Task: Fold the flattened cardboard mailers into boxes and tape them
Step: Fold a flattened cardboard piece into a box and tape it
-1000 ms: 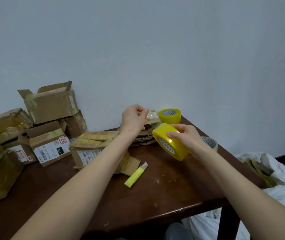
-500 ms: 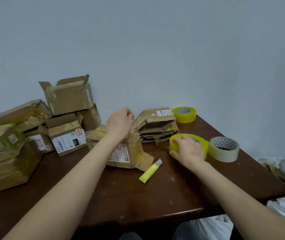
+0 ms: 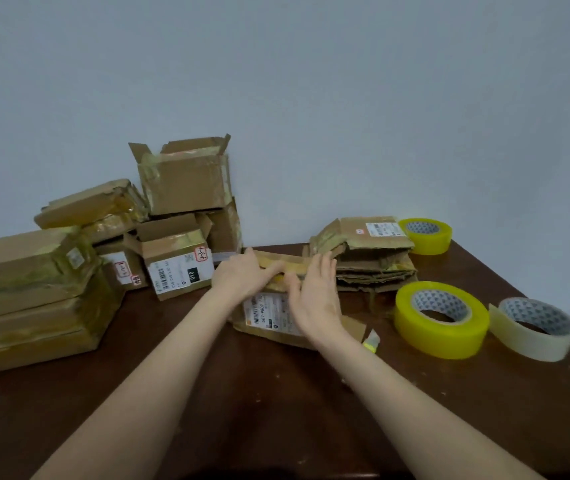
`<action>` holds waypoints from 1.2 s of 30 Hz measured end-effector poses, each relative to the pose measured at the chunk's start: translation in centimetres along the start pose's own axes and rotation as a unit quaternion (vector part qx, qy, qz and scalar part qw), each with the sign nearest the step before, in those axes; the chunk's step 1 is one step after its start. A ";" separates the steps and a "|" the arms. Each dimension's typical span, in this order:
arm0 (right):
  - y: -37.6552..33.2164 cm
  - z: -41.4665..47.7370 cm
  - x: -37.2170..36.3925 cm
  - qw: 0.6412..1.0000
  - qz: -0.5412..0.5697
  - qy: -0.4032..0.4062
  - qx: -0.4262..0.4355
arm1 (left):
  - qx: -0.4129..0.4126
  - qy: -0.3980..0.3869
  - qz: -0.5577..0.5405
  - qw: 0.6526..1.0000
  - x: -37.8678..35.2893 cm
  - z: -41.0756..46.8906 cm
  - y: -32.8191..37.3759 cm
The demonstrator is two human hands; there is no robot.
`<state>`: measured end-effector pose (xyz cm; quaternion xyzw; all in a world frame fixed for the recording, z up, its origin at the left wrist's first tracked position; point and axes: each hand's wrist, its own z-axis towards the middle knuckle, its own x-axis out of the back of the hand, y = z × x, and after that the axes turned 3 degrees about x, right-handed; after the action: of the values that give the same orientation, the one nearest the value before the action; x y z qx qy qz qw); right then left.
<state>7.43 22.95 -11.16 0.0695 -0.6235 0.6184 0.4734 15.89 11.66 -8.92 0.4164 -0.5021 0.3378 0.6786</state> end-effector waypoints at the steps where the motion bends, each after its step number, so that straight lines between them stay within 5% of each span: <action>1: 0.1 0.5 0.0 0.998 0.047 0.012 -0.026 | 0.013 -0.002 -0.006 1.000 0.1 -0.1 0.1; 8: 1.7 4.1 -0.1 0.952 0.230 0.021 -0.201 | 0.037 -0.059 -0.060 0.996 1.4 0.3 0.3; 13: 1.9 3.7 0.6 0.923 0.331 -0.027 -0.192 | 0.036 -0.024 -0.094 0.995 1.6 -0.8 -1.9; 16: 1.4 3.5 0.4 0.937 0.317 -0.056 -0.136 | 0.027 0.027 -0.034 0.999 2.7 -2.6 -2.8; 20: 0.1 3.2 -0.6 0.968 0.222 -0.100 -0.065 | -0.135 -0.051 0.058 0.988 3.7 -3.9 -2.8; 23: 0.0 2.8 1.4 0.983 0.123 -0.129 0.039 | -0.142 -0.082 0.103 0.981 2.7 -4.0 -3.6; 27: 0.2 3.0 4.0 0.960 -0.040 -0.214 0.175 | -0.160 -0.006 0.085 0.983 1.9 -4.0 -3.5; 33: -0.3 2.2 3.3 0.909 -0.258 -0.208 0.254 | -0.203 0.017 0.133 0.970 1.6 -4.3 -4.0; 36: 0.1 1.7 2.2 0.911 -0.262 -0.198 0.250 | -0.218 0.010 0.155 0.963 1.3 -4.9 -4.5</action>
<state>5.31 22.68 -9.37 0.4673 -0.4887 0.5814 0.4526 22.18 14.23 -9.48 0.1718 -0.6149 0.3259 0.6973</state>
